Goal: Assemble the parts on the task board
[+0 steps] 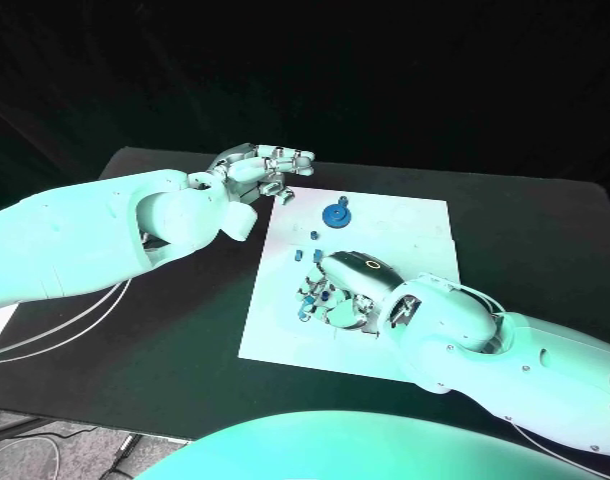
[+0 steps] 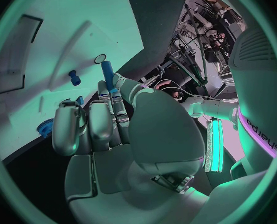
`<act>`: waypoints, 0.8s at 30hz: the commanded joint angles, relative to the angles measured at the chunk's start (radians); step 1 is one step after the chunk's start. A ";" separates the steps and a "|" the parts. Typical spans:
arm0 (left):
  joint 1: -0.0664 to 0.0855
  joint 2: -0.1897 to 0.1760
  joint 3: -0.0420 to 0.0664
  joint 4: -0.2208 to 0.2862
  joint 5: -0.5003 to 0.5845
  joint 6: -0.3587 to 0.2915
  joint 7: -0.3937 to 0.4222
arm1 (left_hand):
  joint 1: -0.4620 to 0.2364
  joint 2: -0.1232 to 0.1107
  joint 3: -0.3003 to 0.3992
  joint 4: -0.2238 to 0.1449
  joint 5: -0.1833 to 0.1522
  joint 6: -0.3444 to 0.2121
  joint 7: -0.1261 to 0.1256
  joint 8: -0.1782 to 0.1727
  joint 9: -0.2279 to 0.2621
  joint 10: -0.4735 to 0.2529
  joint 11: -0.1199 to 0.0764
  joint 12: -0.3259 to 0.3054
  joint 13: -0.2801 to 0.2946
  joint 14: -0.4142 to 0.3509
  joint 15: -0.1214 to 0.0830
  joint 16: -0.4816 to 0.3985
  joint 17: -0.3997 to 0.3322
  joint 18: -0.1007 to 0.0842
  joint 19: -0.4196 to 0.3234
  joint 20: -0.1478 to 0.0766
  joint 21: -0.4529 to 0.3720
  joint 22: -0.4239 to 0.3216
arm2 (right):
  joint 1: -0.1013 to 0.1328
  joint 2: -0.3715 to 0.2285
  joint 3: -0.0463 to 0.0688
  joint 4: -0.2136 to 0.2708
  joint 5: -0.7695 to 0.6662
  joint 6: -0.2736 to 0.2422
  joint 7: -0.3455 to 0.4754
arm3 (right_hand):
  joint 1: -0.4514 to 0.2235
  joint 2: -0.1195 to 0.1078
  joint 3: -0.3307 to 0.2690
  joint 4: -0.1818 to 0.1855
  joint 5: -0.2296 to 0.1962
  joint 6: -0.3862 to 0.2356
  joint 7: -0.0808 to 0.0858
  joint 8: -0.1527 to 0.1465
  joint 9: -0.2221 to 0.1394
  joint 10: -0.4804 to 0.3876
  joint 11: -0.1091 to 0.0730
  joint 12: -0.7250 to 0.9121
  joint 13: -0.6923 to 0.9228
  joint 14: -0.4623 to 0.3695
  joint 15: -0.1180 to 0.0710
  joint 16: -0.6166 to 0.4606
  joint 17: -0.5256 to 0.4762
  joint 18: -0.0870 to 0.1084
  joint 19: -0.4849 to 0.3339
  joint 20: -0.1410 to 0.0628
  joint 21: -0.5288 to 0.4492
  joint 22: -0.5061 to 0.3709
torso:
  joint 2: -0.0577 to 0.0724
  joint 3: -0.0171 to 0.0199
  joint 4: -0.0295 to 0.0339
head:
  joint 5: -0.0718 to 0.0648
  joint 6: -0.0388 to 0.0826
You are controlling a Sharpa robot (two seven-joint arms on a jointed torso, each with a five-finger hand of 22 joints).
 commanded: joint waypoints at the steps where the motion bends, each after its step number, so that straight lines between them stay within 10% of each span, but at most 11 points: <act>1: 0.000 0.002 0.001 0.002 -0.002 0.018 0.005 | 0.003 0.010 -0.006 0.001 0.004 -0.009 0.001 0.003 -0.001 -0.008 0.001 0.005 0.001 -0.010 0.000 0.000 -0.001 0.013 -0.007 0.002 -0.002 -0.001 | -0.003 0.007 -0.001 -0.008 -0.011 0.035 0.014 | 0.014 0.018 0.005 -0.007 0.004 0.002 0.007 -0.004 0.002 0.046 -0.040 0.003 0.001 0.025 -0.006 0.003 -0.001 0.009 -0.001 -0.002 0.003 -0.001 | -0.001 0.0003 -0.0005 | 0.002 0.000; 24: 0.000 0.000 0.001 0.001 -0.002 0.021 0.002 | 0.003 0.010 -0.006 0.001 0.004 -0.009 0.001 0.003 -0.001 -0.008 0.001 0.005 0.001 -0.010 0.000 0.000 -0.001 0.013 -0.007 0.002 -0.002 -0.001 | -0.008 0.003 -0.003 -0.003 -0.083 0.034 -0.037 | 0.012 0.018 0.004 -0.008 0.005 0.003 0.007 -0.005 0.002 0.048 -0.040 0.002 0.001 0.025 -0.006 0.004 0.000 0.008 0.001 -0.001 0.005 0.002 | -0.001 0.0008 -0.0020 | 0.004 0.000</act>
